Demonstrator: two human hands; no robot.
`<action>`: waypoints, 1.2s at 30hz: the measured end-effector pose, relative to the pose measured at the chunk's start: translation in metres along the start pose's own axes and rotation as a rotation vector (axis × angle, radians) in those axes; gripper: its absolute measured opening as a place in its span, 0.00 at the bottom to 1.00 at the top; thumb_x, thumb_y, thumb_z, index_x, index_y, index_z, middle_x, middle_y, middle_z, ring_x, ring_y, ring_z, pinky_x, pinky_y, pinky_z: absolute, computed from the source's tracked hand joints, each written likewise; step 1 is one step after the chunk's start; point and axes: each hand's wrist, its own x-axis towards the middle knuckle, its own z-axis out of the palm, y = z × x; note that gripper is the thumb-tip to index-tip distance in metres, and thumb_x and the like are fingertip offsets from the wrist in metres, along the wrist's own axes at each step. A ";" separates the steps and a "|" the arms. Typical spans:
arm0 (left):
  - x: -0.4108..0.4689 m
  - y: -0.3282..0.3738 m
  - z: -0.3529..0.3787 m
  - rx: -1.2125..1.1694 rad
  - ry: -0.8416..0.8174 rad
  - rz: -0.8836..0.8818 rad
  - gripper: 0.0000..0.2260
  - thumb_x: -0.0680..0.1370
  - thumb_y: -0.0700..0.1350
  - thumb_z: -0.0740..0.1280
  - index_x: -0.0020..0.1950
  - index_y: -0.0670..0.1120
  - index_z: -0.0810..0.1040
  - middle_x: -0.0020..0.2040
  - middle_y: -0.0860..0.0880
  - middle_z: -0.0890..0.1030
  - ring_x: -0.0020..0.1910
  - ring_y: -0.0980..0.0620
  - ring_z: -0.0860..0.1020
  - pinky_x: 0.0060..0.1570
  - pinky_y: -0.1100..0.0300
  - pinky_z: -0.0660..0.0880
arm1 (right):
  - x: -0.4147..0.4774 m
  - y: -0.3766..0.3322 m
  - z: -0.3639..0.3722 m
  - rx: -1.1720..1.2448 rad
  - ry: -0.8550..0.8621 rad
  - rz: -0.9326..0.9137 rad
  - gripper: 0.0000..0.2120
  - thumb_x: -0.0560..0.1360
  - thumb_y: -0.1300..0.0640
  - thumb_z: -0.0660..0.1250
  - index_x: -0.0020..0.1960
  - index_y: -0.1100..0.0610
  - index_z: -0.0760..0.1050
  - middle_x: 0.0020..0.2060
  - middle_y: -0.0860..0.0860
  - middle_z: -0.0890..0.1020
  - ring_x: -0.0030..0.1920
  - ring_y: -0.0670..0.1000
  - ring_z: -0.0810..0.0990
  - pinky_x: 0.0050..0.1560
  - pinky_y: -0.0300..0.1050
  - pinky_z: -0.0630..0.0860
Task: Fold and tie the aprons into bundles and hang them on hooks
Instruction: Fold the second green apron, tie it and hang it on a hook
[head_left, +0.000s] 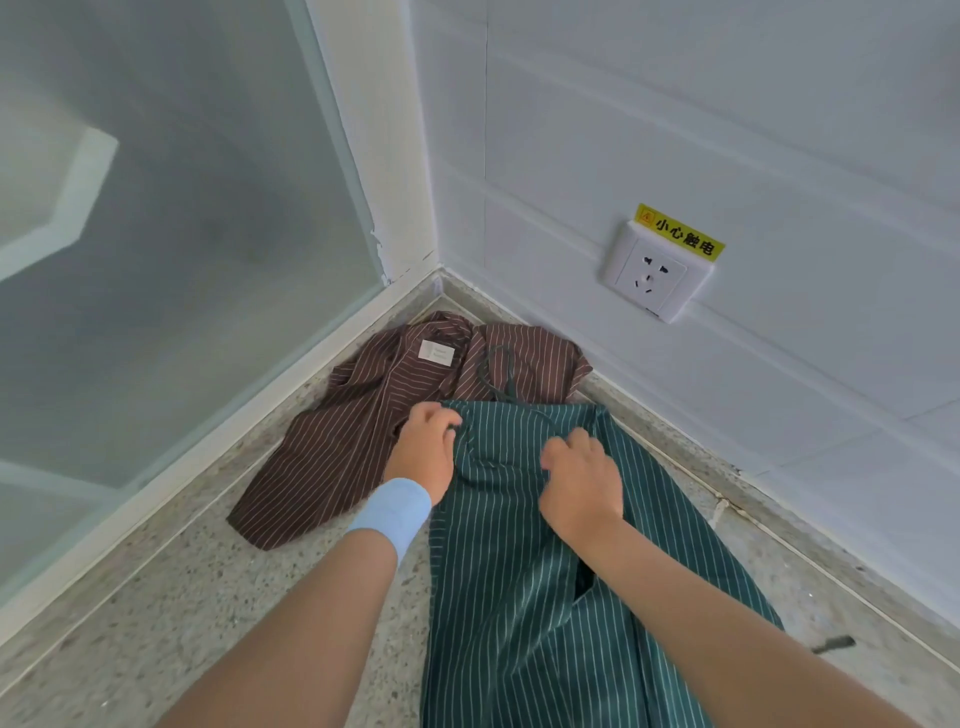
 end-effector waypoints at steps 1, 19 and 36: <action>0.006 0.003 -0.002 -0.120 0.041 -0.087 0.13 0.83 0.43 0.59 0.67 0.49 0.70 0.70 0.47 0.68 0.56 0.48 0.75 0.54 0.53 0.76 | 0.005 -0.006 0.000 0.076 0.023 -0.053 0.13 0.75 0.62 0.64 0.58 0.52 0.74 0.54 0.51 0.73 0.52 0.52 0.73 0.51 0.46 0.75; -0.003 0.004 -0.004 -0.141 0.301 -0.129 0.07 0.81 0.39 0.62 0.57 0.48 0.73 0.57 0.55 0.68 0.44 0.53 0.76 0.44 0.59 0.76 | 0.025 -0.013 0.008 0.150 0.024 -0.042 0.18 0.79 0.61 0.63 0.67 0.54 0.68 0.60 0.53 0.72 0.48 0.52 0.78 0.41 0.47 0.79; -0.215 -0.034 0.040 -0.107 -0.124 -0.392 0.20 0.79 0.60 0.60 0.65 0.49 0.68 0.51 0.53 0.78 0.44 0.53 0.78 0.40 0.56 0.75 | -0.194 0.005 0.066 0.140 -0.272 0.208 0.18 0.76 0.36 0.61 0.50 0.51 0.76 0.45 0.46 0.78 0.39 0.48 0.80 0.38 0.45 0.80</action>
